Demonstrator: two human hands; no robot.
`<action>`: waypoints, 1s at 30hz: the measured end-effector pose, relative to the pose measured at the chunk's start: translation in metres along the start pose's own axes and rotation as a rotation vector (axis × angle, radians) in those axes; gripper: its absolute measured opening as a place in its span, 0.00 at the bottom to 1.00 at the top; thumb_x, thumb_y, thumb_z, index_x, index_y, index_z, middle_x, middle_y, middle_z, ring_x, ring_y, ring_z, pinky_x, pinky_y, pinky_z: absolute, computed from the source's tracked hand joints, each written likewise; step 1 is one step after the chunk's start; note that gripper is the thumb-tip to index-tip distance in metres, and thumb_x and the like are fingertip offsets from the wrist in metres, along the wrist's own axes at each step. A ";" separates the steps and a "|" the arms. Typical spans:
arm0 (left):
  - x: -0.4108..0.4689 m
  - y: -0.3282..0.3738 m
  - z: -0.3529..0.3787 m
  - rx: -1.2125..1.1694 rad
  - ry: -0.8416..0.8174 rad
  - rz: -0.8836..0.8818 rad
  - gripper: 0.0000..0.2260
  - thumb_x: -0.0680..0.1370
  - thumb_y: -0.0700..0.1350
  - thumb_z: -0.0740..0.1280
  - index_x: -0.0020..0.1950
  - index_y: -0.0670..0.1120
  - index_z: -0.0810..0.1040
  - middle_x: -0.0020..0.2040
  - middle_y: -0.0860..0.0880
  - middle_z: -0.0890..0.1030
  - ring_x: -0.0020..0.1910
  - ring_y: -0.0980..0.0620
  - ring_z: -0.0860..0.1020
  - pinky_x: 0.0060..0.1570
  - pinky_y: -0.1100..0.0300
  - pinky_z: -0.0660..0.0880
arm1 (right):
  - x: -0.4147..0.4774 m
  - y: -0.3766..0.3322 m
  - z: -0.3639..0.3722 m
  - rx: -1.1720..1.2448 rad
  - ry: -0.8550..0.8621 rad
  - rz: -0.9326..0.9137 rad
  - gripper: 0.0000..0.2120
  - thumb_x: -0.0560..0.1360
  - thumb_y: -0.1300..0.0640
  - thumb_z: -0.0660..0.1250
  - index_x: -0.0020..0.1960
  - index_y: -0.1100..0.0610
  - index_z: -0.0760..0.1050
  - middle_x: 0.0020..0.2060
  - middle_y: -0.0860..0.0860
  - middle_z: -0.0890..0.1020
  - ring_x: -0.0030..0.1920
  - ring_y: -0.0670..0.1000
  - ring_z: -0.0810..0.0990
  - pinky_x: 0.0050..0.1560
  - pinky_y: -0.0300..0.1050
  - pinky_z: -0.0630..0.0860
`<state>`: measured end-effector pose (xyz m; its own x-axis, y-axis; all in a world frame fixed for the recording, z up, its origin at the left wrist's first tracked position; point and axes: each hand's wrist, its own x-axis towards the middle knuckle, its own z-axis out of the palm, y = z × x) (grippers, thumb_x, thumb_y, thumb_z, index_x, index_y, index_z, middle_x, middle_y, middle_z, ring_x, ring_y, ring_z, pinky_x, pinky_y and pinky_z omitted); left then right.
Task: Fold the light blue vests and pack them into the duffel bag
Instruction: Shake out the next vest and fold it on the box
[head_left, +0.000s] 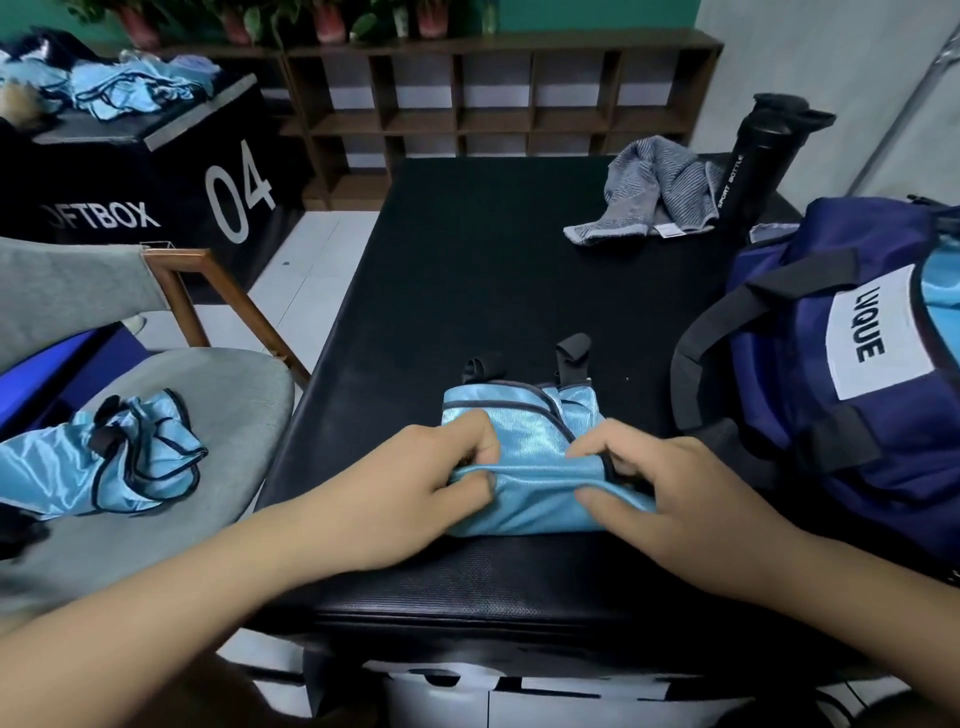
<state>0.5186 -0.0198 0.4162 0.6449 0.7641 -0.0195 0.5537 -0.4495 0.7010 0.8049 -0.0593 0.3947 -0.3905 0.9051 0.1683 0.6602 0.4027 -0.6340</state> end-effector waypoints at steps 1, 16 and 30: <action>0.001 -0.001 0.000 -0.027 0.015 -0.005 0.07 0.84 0.45 0.67 0.49 0.51 0.71 0.38 0.51 0.77 0.37 0.46 0.72 0.39 0.53 0.72 | 0.002 0.000 -0.001 0.066 0.008 0.040 0.07 0.80 0.53 0.72 0.56 0.44 0.78 0.34 0.48 0.79 0.35 0.50 0.76 0.43 0.44 0.75; 0.021 -0.018 0.003 -0.255 0.216 -0.161 0.10 0.85 0.55 0.68 0.48 0.51 0.81 0.43 0.49 0.84 0.41 0.54 0.77 0.48 0.51 0.75 | 0.026 -0.002 -0.005 0.368 0.123 0.287 0.09 0.80 0.49 0.74 0.46 0.53 0.81 0.41 0.54 0.84 0.39 0.51 0.79 0.49 0.58 0.79; 0.027 -0.026 0.009 0.235 0.350 -0.193 0.14 0.85 0.59 0.62 0.45 0.53 0.71 0.31 0.51 0.78 0.31 0.52 0.76 0.33 0.50 0.75 | 0.043 0.004 0.004 0.064 0.237 0.335 0.15 0.78 0.44 0.74 0.42 0.51 0.73 0.26 0.49 0.72 0.29 0.46 0.68 0.33 0.45 0.69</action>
<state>0.5265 0.0078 0.3912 0.3244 0.9360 0.1365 0.7764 -0.3459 0.5268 0.7883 -0.0193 0.3958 0.0028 0.9941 0.1087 0.6816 0.0776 -0.7276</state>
